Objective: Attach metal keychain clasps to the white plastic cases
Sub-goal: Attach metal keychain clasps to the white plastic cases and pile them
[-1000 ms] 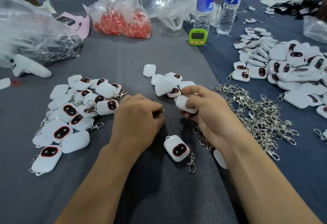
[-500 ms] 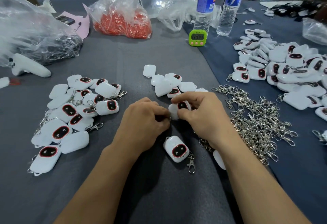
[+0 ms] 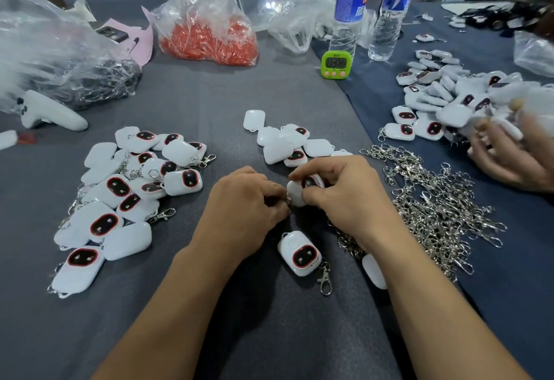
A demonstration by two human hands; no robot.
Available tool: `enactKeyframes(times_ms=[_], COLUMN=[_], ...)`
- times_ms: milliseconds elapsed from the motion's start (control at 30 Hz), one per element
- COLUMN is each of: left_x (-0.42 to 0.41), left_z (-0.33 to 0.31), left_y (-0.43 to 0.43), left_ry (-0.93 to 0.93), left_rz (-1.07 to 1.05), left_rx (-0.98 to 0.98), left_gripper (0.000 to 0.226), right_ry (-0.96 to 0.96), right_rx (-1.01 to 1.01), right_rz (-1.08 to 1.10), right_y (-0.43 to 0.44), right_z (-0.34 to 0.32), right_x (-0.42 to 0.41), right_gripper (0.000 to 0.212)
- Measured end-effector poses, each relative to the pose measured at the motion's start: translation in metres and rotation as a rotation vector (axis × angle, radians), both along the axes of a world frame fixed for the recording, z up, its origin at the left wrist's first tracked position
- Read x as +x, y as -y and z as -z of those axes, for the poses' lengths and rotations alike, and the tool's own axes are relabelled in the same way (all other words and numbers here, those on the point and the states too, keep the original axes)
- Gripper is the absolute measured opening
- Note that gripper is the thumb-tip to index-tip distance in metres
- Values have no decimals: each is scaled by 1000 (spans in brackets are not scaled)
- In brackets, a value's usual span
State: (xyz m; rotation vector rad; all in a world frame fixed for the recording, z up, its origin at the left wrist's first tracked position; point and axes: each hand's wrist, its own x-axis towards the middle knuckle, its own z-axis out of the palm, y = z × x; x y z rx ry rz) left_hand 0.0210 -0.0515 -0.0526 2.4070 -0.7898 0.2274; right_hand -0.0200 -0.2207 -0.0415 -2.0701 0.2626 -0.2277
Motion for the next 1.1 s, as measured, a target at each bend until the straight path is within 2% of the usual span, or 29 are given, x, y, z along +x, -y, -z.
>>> enactKeyframes(times_ms=[233,467,833,1100], left_x=[-3,-4,-7,-8], left_z=[-3,-2,-1,7], left_y=[4,4,5,11], left_ry=[58,14,19,192], left_rz=[31,3,-41,-106], left_rx=[51,56,23,60], left_gripper=[10,14,12,16], right_ry=[-5,1,-4,-11], right_rx=[12,52,-28,-89], right_rz=[48,70,23,5], right_y=[-2,-4,-6,-9], right_z=[2,2,-5,-9], right_x=[2,1,-2,-7], right_gripper=[27,26,22,18])
